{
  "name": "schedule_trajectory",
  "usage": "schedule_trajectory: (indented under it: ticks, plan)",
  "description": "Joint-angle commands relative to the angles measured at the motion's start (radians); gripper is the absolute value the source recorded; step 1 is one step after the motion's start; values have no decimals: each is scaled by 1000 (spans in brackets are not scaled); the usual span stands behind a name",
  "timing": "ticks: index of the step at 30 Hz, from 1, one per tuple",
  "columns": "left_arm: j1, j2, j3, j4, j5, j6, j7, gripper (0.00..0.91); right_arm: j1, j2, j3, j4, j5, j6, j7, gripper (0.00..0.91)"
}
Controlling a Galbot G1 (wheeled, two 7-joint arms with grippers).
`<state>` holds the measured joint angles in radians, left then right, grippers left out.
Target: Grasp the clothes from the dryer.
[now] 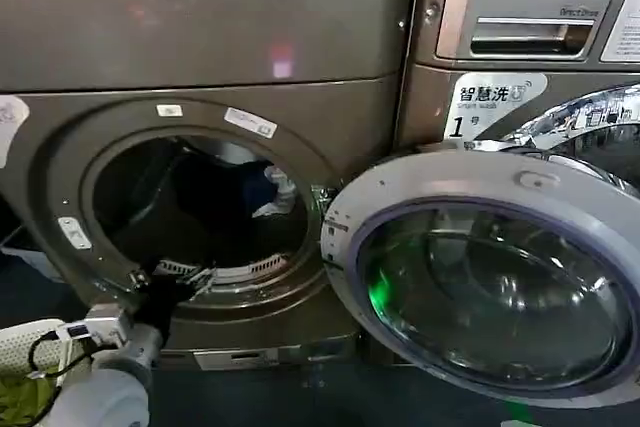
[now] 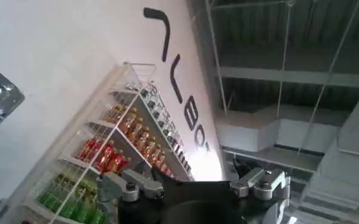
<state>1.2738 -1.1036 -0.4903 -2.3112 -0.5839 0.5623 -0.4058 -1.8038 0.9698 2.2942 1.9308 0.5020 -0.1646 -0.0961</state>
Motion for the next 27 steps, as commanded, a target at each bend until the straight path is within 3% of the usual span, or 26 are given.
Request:
schedule_trajectory:
  ticks: [1, 13, 27]
  plan:
    - [-3, -1, 0, 4, 1, 0, 0, 907, 1, -1, -1, -1, -1, 0, -1, 907]
    - [-14, -4, 9, 13, 4, 0, 1, 907, 3, -3, 9, -9, -6, -2, 1, 907]
    - [-23, -4, 20, 19, 9, 1, 0, 907, -14, 1, 66, -32, -77, -8, 9, 907]
